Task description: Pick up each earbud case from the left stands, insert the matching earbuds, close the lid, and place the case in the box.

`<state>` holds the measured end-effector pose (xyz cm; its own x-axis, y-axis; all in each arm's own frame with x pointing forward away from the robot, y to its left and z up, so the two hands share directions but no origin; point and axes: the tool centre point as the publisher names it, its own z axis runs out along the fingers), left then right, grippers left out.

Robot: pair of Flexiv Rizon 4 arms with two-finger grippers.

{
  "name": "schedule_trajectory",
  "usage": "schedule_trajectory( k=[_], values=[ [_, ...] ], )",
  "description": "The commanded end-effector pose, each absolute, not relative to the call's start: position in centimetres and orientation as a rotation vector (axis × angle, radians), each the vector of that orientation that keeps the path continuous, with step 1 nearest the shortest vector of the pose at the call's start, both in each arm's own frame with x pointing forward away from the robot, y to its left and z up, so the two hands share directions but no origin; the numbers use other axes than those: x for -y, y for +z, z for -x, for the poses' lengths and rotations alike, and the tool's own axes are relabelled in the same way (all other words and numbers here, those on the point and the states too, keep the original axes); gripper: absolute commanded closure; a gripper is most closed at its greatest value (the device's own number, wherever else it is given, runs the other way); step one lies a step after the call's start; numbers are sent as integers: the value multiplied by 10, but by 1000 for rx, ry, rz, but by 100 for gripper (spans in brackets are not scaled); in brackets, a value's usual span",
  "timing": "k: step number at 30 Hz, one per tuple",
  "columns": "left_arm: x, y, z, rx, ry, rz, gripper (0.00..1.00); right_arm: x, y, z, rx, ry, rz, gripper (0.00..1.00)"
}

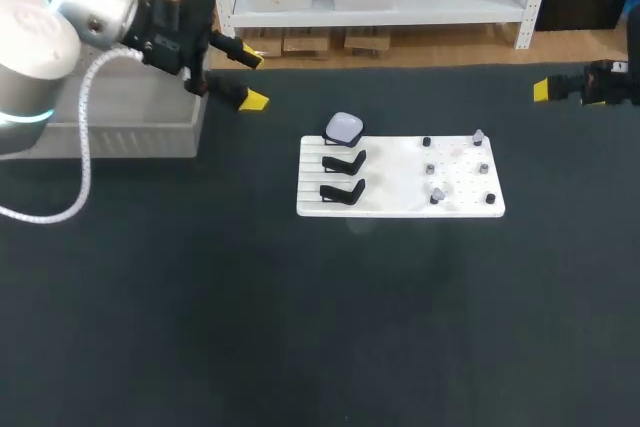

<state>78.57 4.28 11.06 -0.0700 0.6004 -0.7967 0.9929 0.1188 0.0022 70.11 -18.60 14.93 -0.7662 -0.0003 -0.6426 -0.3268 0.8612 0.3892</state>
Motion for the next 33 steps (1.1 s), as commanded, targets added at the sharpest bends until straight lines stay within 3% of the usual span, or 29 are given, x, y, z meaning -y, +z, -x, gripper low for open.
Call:
schedule_trajectory(
  k=[1, 33],
  values=[
    [-21, 93, -795, -1717, -770, -1559, 0, 186, 150, -701, -2372, 646, 236, 0],
    [29, 35, -813, -1669, -898, -1666, 0, 186, 150, -701, -2372, 646, 236, 0]
  ],
)
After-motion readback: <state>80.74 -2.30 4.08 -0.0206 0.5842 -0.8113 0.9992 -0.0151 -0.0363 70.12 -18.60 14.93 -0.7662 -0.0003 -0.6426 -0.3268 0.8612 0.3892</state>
